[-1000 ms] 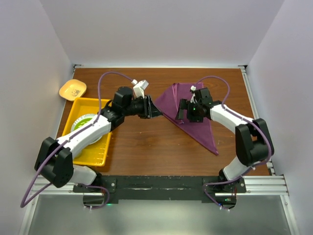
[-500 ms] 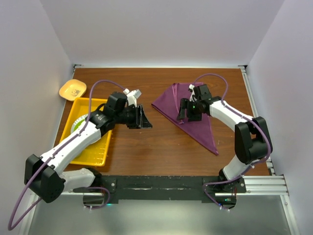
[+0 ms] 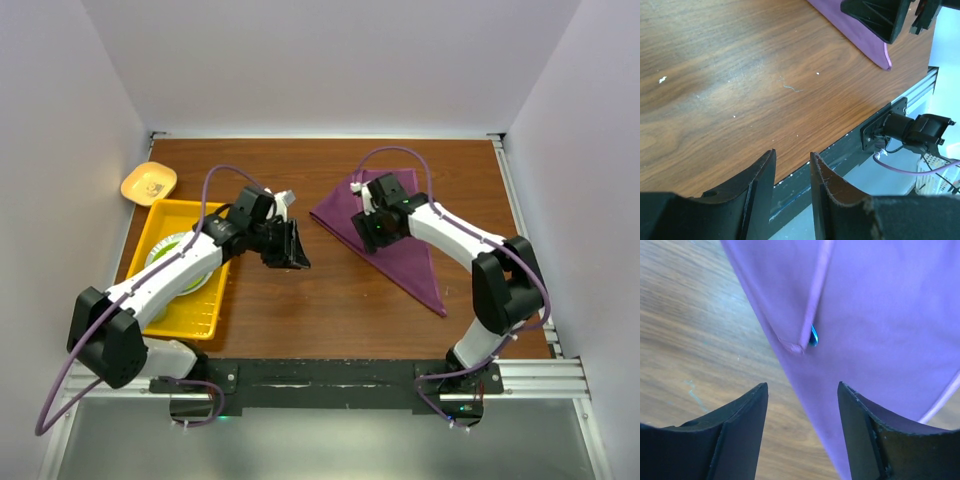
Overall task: Fold the napkin, place the utensils inside, and roll it up
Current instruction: Fold the napkin
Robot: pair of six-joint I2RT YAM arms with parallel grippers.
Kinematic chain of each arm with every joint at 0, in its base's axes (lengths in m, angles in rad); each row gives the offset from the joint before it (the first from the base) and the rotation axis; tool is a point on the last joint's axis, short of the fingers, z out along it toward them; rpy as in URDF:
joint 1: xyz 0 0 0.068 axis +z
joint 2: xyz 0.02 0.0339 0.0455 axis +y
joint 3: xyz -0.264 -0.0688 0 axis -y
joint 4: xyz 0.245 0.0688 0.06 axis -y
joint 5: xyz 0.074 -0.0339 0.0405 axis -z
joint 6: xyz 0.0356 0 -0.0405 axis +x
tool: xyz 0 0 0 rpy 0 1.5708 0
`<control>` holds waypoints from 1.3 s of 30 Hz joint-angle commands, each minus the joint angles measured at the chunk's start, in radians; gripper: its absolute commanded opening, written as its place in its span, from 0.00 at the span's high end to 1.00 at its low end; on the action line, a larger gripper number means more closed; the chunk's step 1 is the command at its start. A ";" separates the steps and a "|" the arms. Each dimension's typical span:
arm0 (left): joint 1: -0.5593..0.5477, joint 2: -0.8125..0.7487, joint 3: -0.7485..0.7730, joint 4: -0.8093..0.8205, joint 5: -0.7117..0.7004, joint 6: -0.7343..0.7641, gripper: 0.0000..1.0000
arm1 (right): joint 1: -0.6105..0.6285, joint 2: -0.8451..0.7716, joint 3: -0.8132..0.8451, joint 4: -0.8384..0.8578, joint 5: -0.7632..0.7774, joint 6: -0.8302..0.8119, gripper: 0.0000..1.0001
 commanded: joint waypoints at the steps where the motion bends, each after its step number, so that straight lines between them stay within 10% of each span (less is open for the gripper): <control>1: 0.007 0.035 0.097 -0.029 0.010 0.011 0.62 | 0.080 0.040 0.091 -0.021 0.187 -0.189 0.37; 27: 0.047 0.078 0.212 -0.125 -0.026 0.129 0.62 | 0.140 0.199 0.177 -0.075 0.159 -0.287 0.58; 39: 0.053 0.059 0.206 -0.130 -0.026 0.126 0.62 | 0.139 0.231 0.213 -0.095 0.168 -0.275 0.84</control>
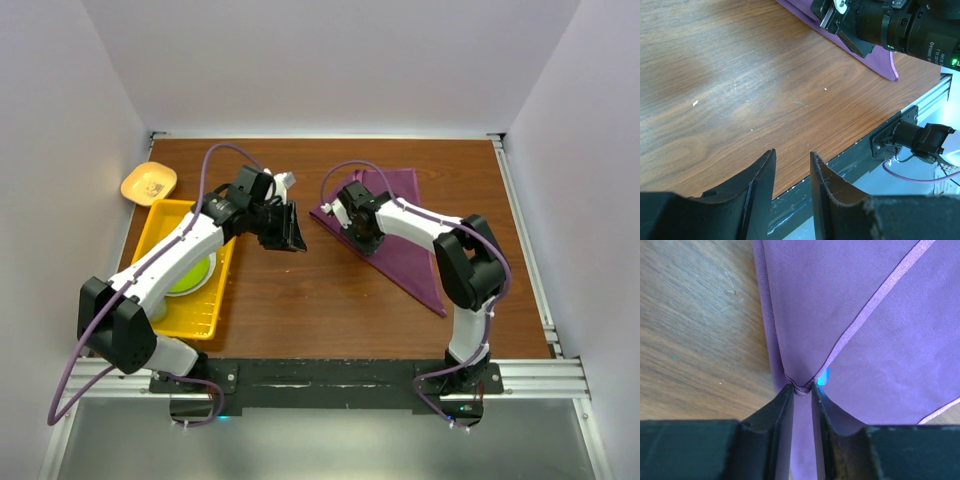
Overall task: Fold the napkin, place the utensils inside, and roll it up
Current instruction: Fold the napkin
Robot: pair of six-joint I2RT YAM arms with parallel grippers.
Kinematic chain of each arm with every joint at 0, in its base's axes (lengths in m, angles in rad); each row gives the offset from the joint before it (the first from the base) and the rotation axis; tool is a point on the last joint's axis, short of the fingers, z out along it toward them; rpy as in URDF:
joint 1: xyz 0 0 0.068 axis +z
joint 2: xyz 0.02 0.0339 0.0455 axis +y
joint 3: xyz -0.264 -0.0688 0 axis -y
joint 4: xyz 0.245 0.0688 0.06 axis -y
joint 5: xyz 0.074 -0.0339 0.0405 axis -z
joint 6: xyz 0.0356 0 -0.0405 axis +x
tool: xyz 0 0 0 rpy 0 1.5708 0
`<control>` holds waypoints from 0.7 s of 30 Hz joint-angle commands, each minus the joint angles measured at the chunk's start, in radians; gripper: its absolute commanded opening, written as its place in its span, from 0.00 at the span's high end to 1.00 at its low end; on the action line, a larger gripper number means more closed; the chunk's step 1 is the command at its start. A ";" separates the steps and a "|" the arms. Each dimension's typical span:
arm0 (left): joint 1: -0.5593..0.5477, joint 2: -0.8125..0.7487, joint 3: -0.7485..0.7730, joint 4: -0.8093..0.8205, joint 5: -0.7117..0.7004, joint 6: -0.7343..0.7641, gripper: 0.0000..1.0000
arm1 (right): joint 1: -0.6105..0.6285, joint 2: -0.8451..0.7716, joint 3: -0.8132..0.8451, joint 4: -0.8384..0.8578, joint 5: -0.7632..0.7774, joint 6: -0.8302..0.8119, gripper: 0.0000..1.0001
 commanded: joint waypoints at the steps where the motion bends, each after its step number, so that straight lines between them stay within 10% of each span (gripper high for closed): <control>1: 0.012 -0.037 0.004 0.004 0.009 0.010 0.62 | 0.005 -0.020 0.047 -0.021 0.018 0.000 0.85; 5: 0.012 -0.037 0.003 0.009 0.014 0.007 0.62 | 0.005 -0.050 0.048 -0.035 0.037 0.010 1.00; 21: 0.015 -0.063 -0.028 0.025 0.018 -0.005 0.62 | 0.014 -0.090 -0.007 -0.024 0.175 0.041 1.00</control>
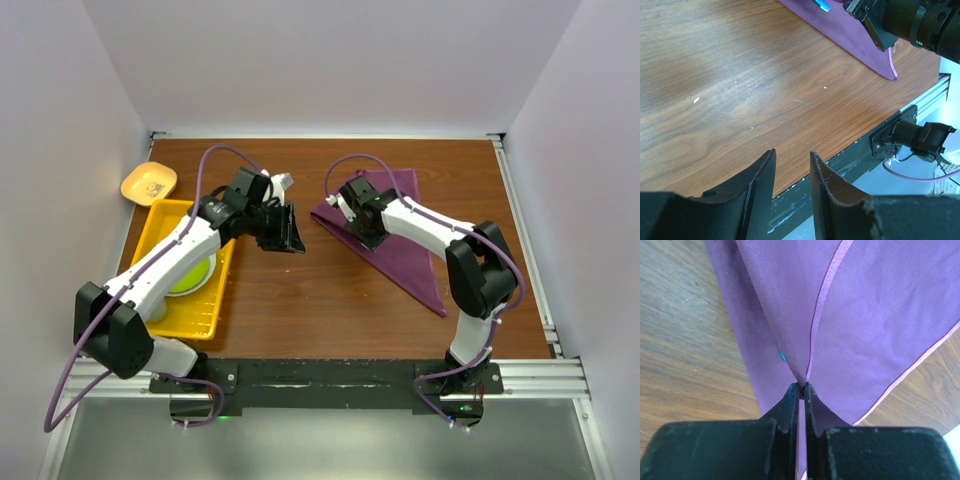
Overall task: Fold the napkin, place the utensils inside, and roll it up
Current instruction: Fold the napkin
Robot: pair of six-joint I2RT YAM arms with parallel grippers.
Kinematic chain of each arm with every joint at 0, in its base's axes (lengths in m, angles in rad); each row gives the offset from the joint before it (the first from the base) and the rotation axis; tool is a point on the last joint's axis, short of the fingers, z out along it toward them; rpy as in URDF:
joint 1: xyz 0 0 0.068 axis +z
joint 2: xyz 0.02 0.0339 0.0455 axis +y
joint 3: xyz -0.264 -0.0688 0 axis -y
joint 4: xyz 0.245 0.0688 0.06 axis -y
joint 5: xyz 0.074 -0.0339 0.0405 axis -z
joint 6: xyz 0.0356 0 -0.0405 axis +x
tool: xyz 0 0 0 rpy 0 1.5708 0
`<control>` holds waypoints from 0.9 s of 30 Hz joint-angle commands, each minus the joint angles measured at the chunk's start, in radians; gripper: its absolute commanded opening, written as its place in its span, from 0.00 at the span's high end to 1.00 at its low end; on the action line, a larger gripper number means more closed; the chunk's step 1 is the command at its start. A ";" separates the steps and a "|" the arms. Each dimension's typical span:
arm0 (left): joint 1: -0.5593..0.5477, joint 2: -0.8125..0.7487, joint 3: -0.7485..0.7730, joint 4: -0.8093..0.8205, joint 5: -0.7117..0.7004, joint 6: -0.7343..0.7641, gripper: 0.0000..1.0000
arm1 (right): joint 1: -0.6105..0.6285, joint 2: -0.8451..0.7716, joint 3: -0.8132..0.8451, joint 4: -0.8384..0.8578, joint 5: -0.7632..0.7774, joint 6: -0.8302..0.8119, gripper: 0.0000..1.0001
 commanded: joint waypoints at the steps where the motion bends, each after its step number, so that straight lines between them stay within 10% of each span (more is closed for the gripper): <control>1: 0.011 -0.036 -0.012 0.022 0.017 -0.004 0.62 | 0.008 -0.008 -0.018 0.013 0.043 0.014 1.00; 8: 0.014 -0.042 -0.018 0.022 0.019 -0.004 0.62 | 0.014 0.018 -0.034 -0.002 0.032 0.054 1.00; 14: 0.016 -0.050 -0.032 0.035 0.014 0.002 0.60 | -0.015 -0.115 -0.025 -0.069 -0.031 0.326 0.38; 17: 0.016 -0.069 -0.050 0.042 0.014 0.010 0.59 | -0.081 -0.207 -0.028 -0.135 -0.074 0.541 0.23; 27: 0.014 -0.177 -0.150 0.101 0.030 0.037 0.58 | -0.521 -0.682 -0.477 -0.159 -0.217 1.029 0.25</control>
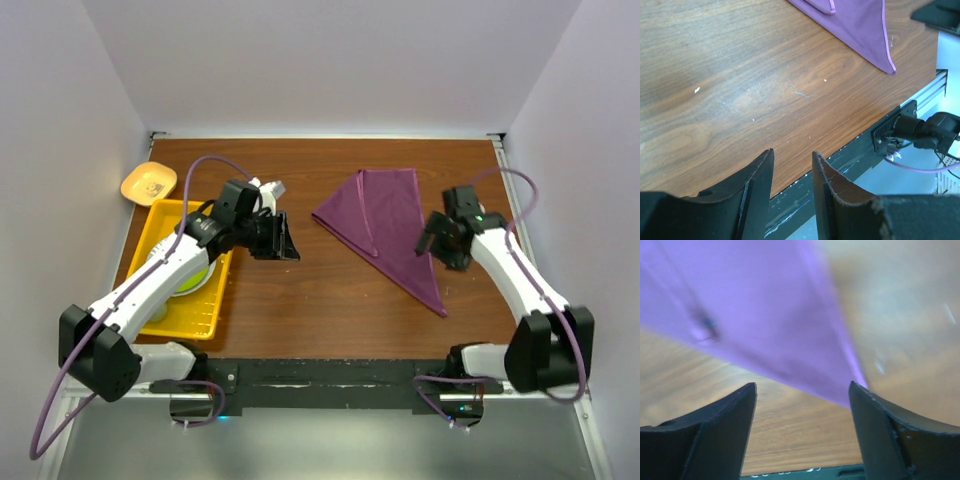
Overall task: Fold the napkin, place the utensils inside, and roll it up
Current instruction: Fold the napkin
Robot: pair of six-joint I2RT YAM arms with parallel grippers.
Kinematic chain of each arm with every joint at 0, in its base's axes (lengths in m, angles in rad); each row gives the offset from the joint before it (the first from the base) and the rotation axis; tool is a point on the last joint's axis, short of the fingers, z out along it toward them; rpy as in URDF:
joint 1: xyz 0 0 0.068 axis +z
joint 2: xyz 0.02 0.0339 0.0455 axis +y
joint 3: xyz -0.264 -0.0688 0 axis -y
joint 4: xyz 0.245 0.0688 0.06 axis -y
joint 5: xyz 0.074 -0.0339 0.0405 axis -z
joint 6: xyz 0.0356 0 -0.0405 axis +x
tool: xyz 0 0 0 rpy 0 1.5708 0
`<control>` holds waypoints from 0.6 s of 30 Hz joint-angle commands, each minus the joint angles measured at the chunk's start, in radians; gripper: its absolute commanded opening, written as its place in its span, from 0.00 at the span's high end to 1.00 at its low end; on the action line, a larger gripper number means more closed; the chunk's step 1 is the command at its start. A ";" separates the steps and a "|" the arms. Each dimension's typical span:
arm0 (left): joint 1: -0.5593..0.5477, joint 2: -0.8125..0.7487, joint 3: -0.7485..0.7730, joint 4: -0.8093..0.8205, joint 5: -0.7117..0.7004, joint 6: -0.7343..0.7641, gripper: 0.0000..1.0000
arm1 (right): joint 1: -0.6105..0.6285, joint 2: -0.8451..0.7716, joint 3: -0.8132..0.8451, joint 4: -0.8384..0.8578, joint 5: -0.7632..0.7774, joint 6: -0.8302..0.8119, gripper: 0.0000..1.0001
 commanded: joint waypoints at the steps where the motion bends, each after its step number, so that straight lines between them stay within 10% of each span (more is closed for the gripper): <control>1: 0.007 -0.051 -0.037 0.054 0.026 0.036 0.58 | -0.146 -0.195 -0.199 -0.061 -0.056 0.289 0.25; 18: -0.010 -0.065 -0.029 0.027 0.011 0.047 0.59 | -0.377 -0.324 -0.478 -0.037 -0.110 0.358 0.44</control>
